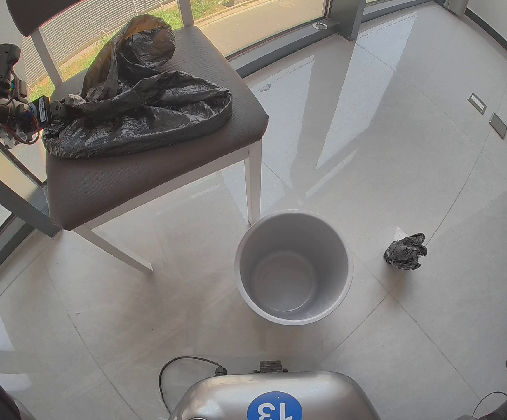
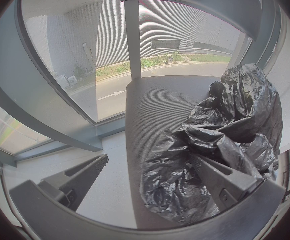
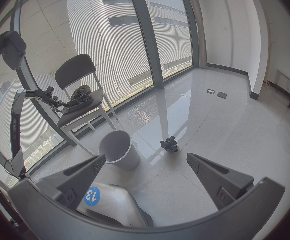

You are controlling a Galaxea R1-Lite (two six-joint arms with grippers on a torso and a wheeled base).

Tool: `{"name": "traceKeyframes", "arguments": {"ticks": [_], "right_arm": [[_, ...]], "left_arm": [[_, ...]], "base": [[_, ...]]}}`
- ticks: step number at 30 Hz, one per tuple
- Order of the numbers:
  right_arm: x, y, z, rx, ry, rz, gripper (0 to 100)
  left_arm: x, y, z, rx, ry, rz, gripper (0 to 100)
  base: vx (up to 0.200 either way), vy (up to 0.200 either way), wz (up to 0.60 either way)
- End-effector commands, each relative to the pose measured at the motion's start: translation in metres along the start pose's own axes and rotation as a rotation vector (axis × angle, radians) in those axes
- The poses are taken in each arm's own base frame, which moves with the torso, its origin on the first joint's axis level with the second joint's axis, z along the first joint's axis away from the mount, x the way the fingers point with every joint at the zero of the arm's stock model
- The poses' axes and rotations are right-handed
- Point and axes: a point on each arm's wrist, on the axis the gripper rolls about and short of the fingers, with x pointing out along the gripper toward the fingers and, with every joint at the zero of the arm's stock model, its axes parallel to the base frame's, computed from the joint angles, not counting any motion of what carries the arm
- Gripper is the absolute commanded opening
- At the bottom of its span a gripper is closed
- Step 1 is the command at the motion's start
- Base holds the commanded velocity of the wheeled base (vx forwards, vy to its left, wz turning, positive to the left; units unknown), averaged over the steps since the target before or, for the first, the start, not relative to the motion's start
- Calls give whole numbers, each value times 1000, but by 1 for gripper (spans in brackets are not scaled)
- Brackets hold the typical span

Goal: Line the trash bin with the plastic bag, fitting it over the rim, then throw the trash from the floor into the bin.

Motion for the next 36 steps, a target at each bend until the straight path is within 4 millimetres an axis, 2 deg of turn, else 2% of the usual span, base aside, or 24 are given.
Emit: {"name": "traceKeyframes", "arguments": {"ticks": [1, 14, 15, 27, 29, 32, 36], "right_arm": [[0, 0, -1, -1, -3, 1, 100], [0, 0, -1, -3, -2, 13, 100], [0, 0, -1, -3, -1, 13, 100], [0, 0, 3, -32, -3, 18, 100], [-1, 1, 7, -56, -8, 27, 100], [1, 2, 19, -84, 7, 38, 100], [11, 8, 63, -110, 45, 58, 100]], "left_arm": [[1, -2, 1, -14, -3, -18, 100], [7, -3, -1, -6, 9, -19, 100], [8, -3, -1, -4, 8, -20, 0], [9, -4, -1, -1, 8, -19, 0], [7, -9, -1, 6, 5, -33, 0], [0, -16, 3, 13, -19, -55, 0], [-15, -33, 4, 35, -42, -106, 0]], "base": [[0, 0, 0], [0, 0, 0], [0, 0, 0], [0, 0, 0], [0, 0, 0], [0, 0, 0], [0, 0, 0]]}}
